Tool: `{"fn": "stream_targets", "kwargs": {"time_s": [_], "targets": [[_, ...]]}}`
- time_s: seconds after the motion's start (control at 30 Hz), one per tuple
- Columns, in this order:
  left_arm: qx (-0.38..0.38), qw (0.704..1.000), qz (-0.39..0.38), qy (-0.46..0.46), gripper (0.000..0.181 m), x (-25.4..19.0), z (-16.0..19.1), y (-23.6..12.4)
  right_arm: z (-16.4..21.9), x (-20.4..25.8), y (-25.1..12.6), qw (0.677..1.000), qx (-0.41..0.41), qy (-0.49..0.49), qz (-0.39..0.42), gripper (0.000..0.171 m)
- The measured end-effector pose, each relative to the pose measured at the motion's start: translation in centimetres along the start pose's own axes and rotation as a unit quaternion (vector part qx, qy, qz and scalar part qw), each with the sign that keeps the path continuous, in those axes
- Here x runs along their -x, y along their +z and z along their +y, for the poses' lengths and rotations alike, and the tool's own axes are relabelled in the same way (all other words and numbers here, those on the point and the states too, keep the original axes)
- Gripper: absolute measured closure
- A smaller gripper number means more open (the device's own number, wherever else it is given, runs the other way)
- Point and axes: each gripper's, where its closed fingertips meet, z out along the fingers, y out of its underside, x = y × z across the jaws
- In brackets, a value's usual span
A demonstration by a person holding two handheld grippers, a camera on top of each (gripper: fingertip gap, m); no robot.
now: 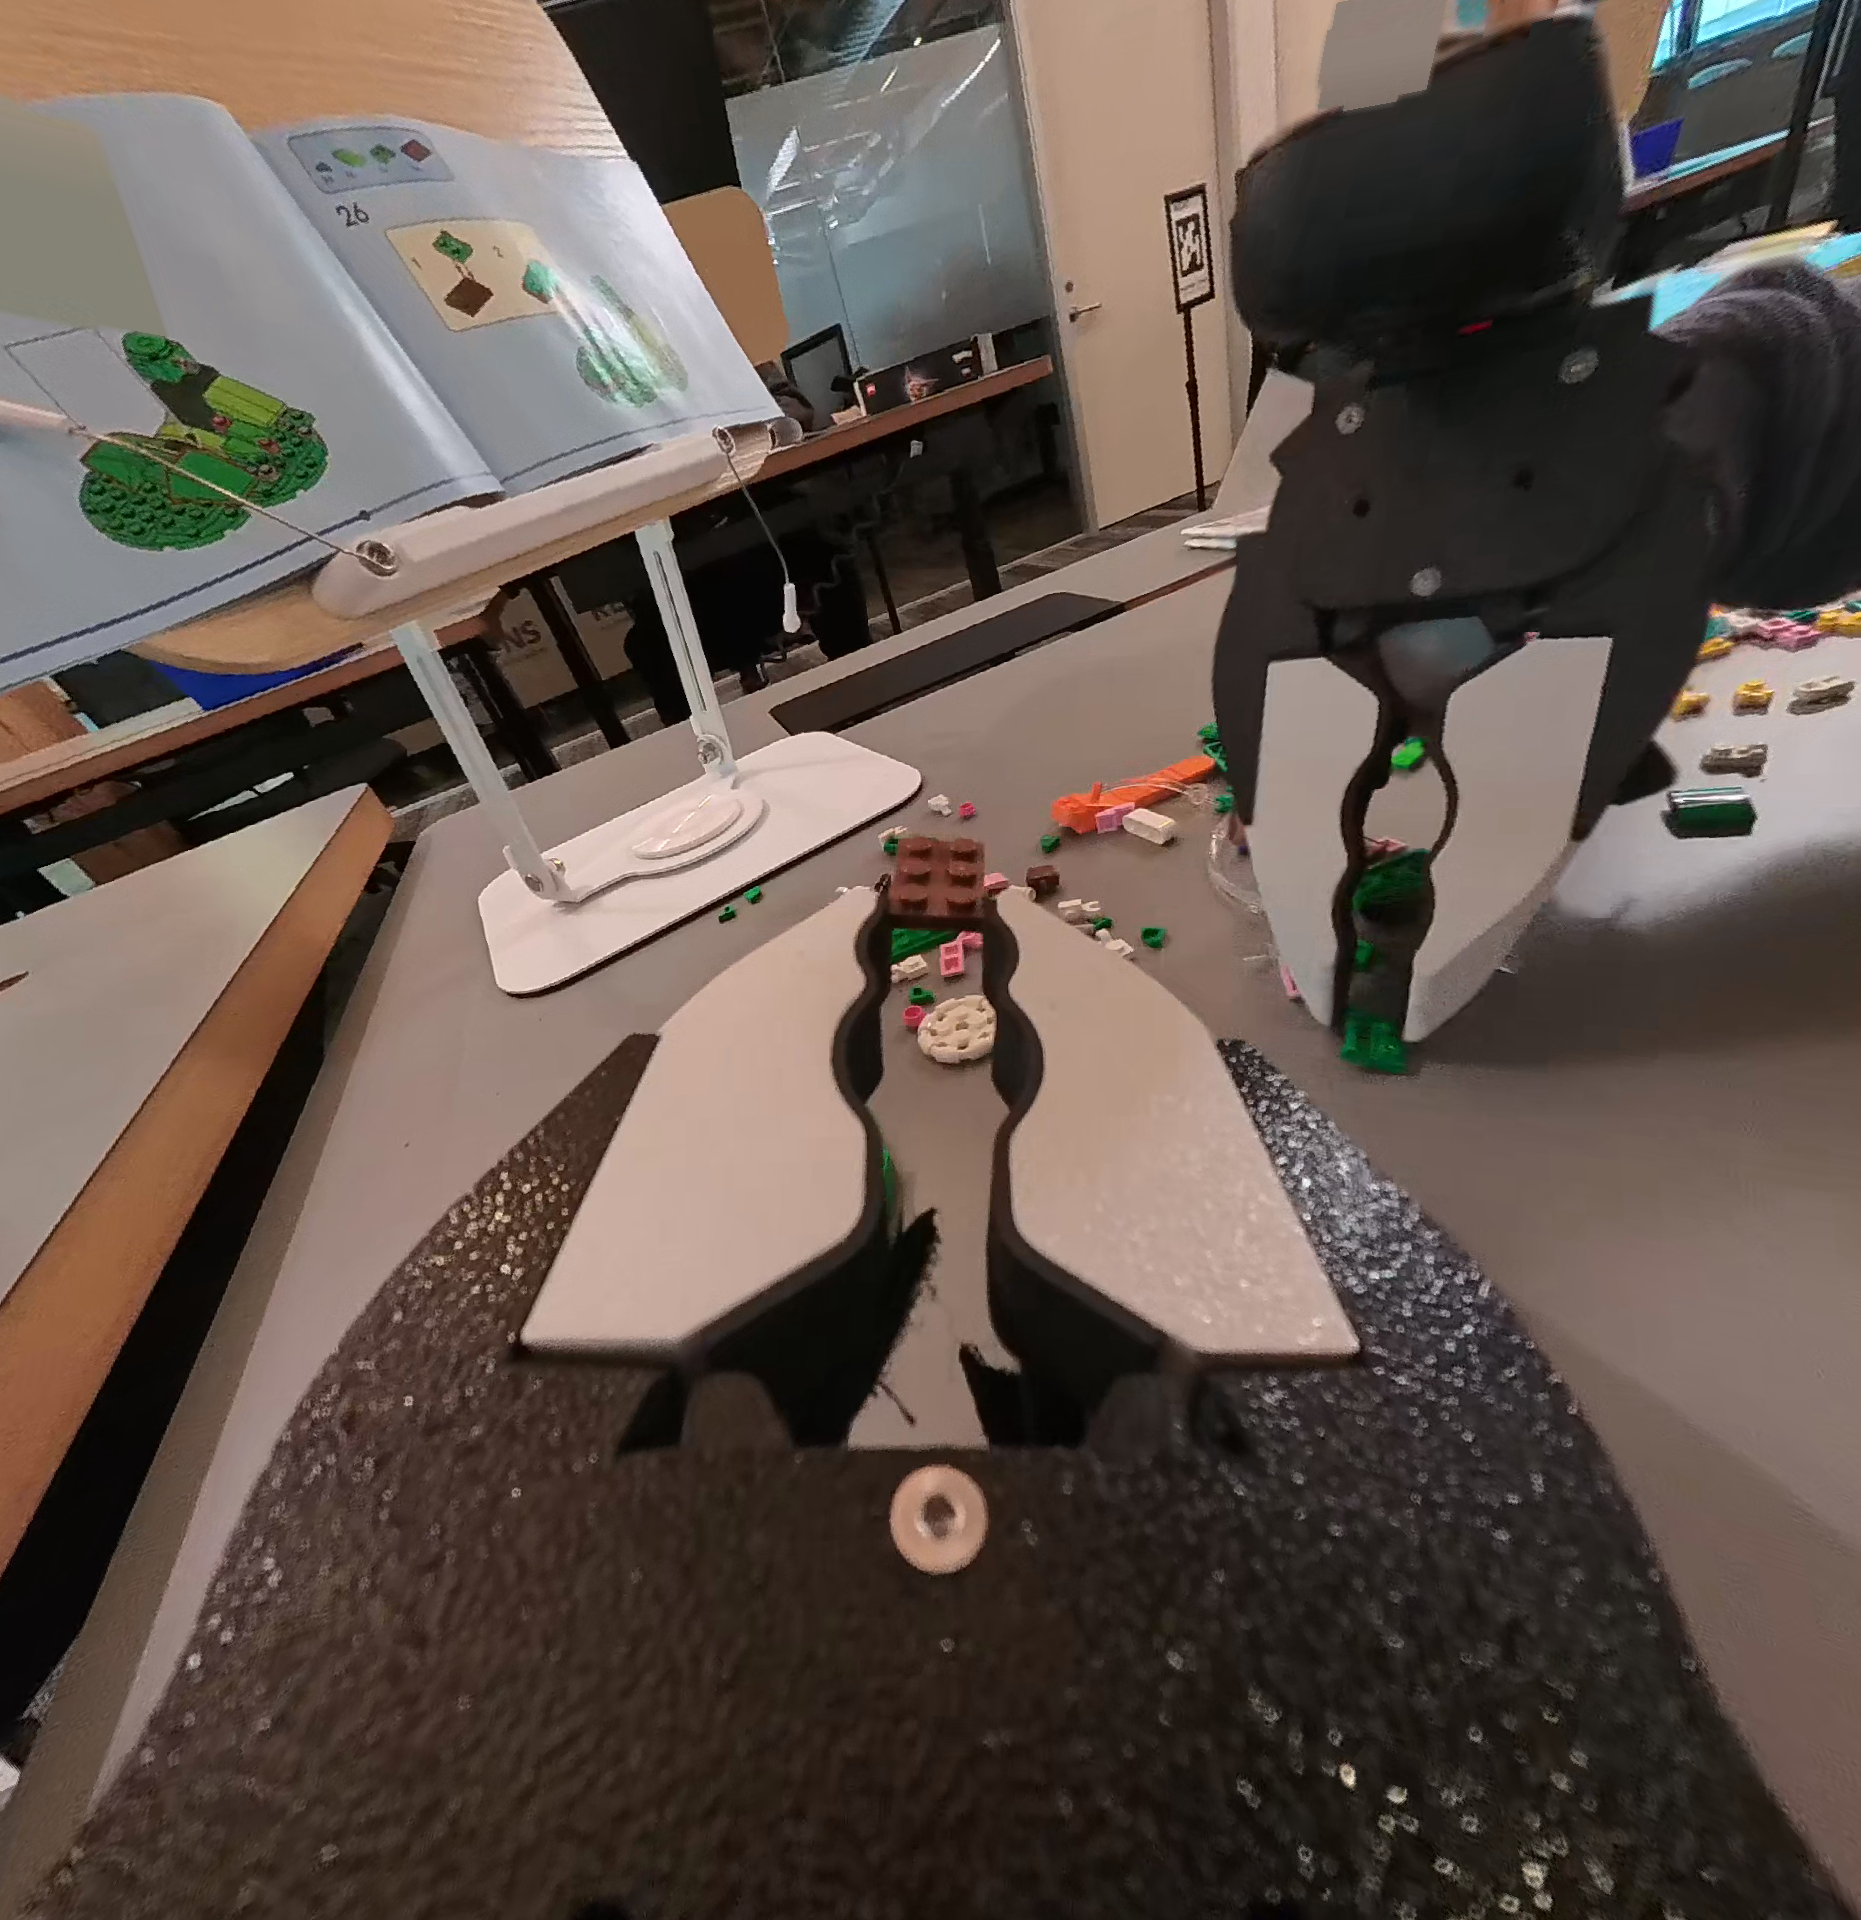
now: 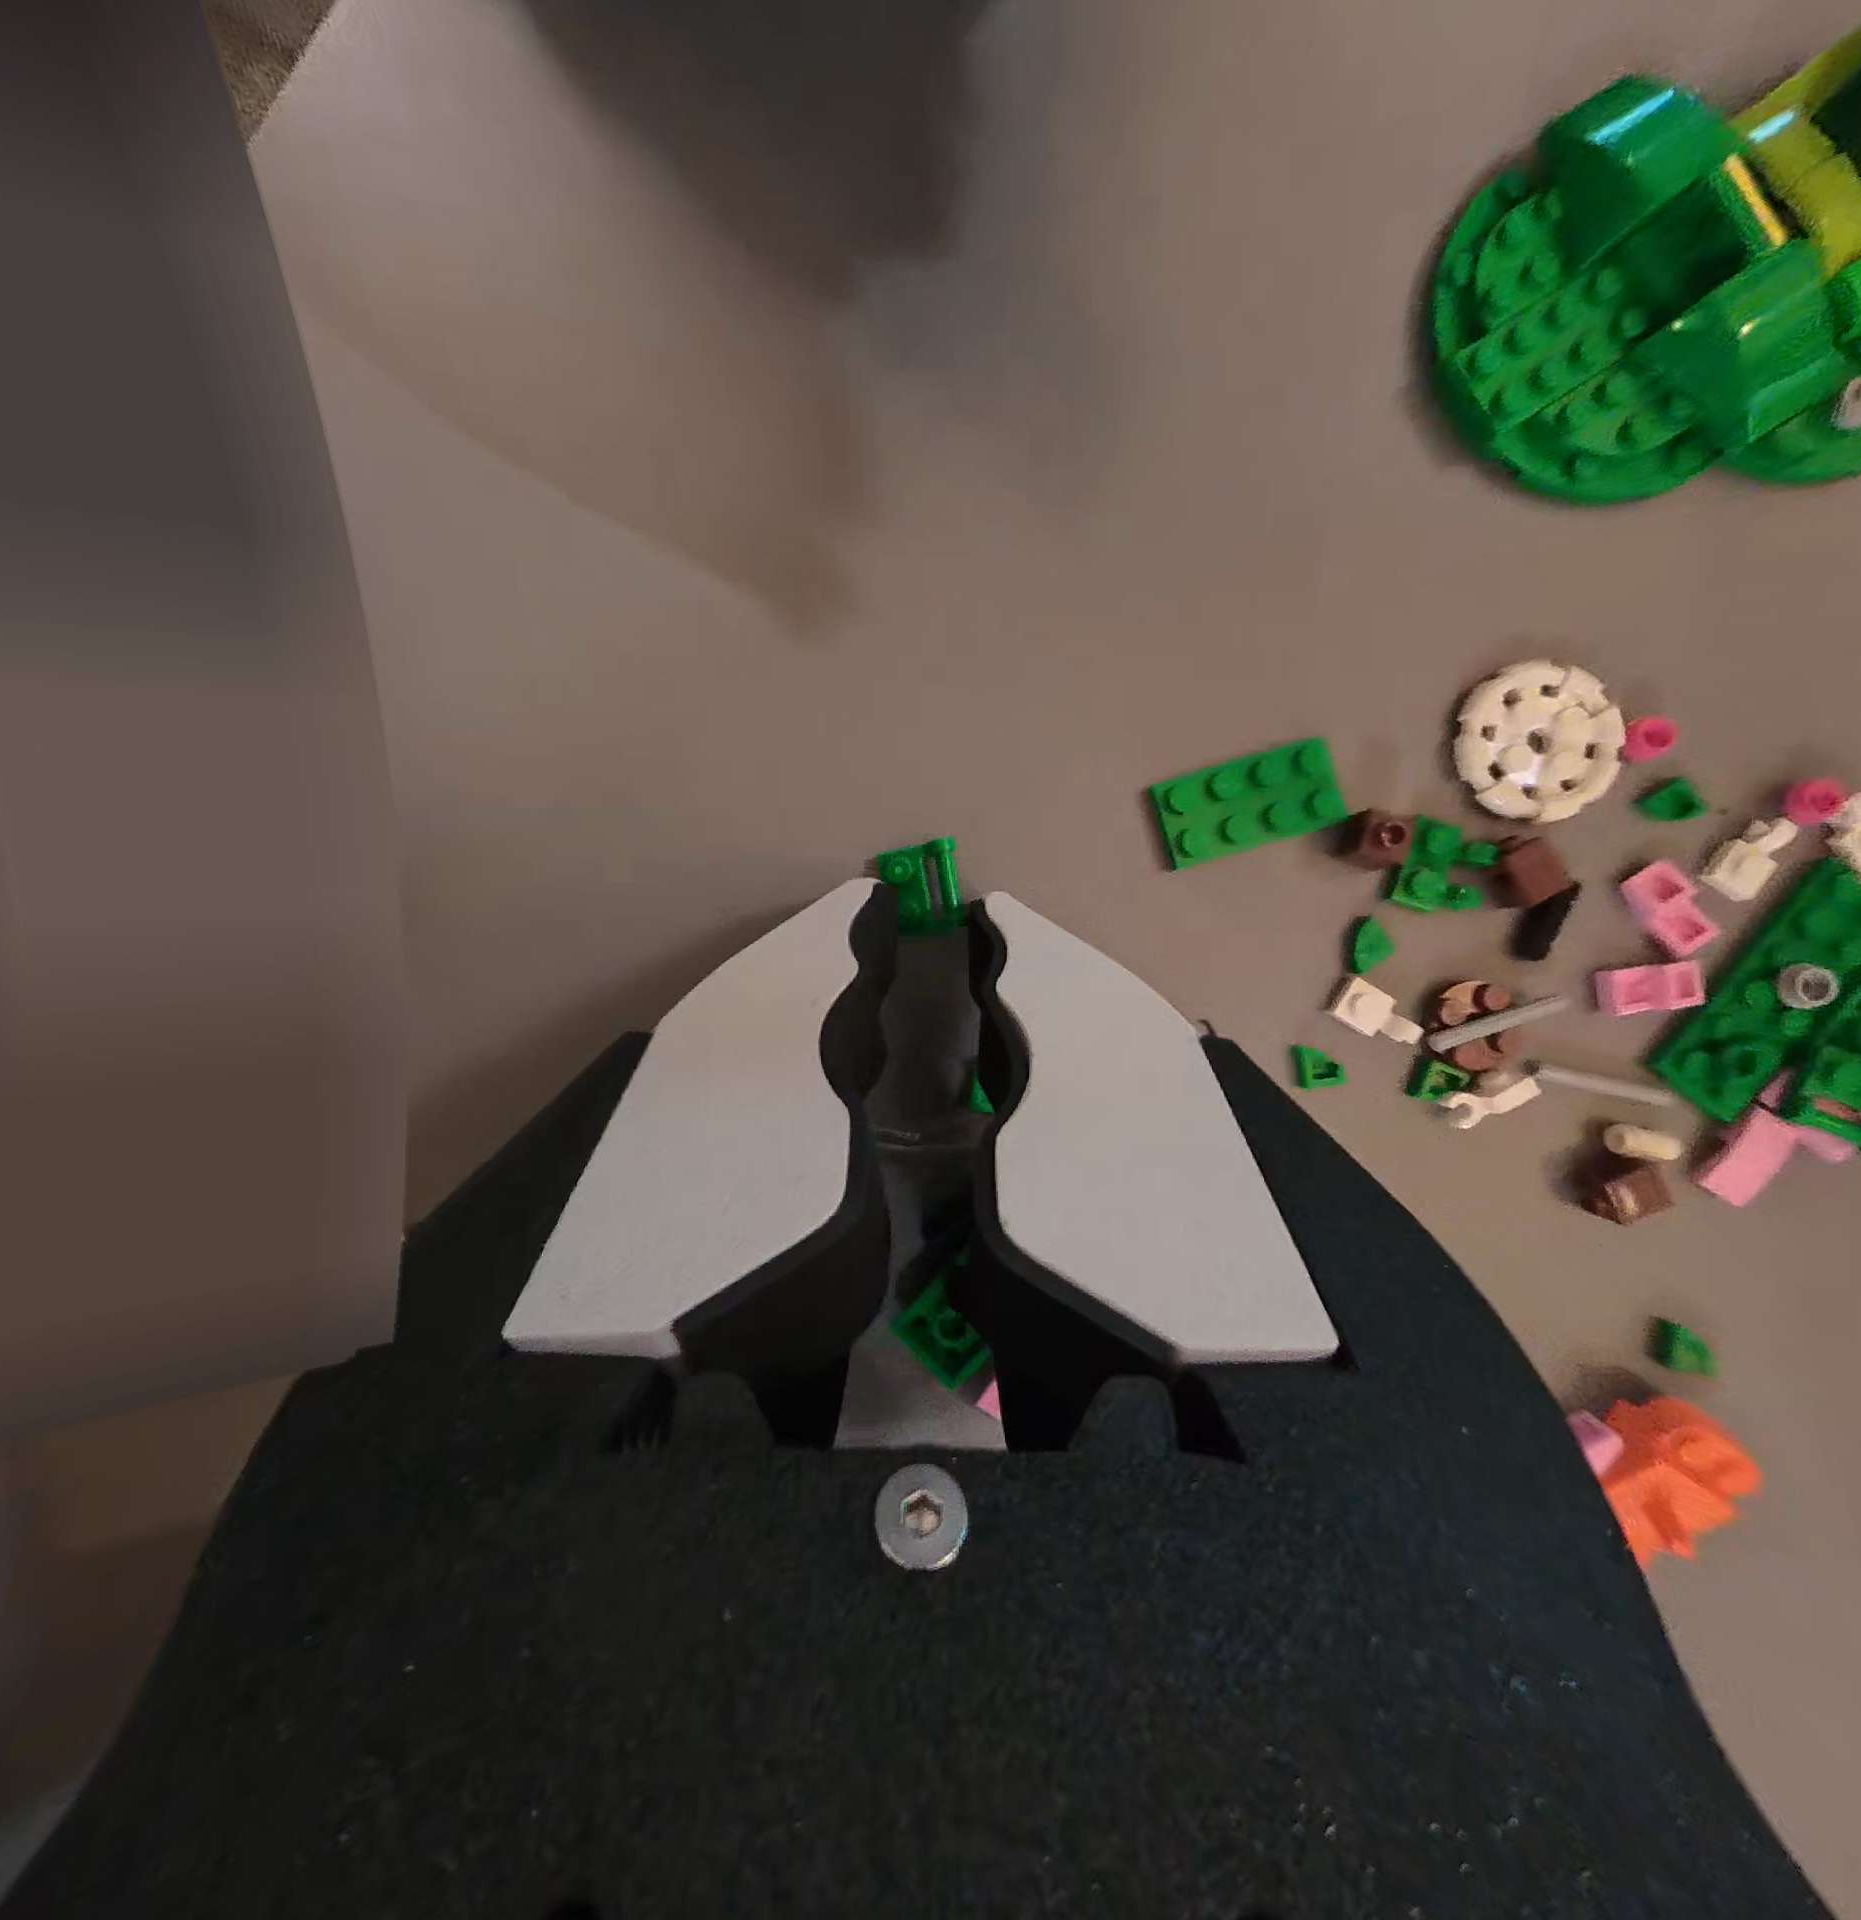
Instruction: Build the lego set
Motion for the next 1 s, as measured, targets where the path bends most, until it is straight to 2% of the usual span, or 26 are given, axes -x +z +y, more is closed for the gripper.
{"fn": "stream_targets", "kwargs": {"time_s": [0.3, 0.4, 0.5, 1.0], "targets": [[0.001, 1.000, 0.003, 0.004, 0.165, -0.1, 0.0, 0.0, 0.3, 0.3, -0.1, 1.000, 0.002, 0.008, 0.020, 0.159], [0.001, 1.000, 0.002, 0.006, 0.165, -0.2, 0.0, 0.0, 0.3, -0.7, -0.2, 0.998, 0.005, 0.045, 0.048, 0.159], [0.001, 1.000, 0.002, 0.008, 0.165, -0.2, 0.0, 0.0, 0.1, -0.6, -0.2, 0.996, -0.008, 0.075, 0.038, 0.159], [0.002, 1.000, 0.006, 0.014, 0.165, -0.3, 0.1, 0.1, 0.4, -0.9, -0.2, 0.990, -0.011, 0.132, 0.055, 0.159]]}}
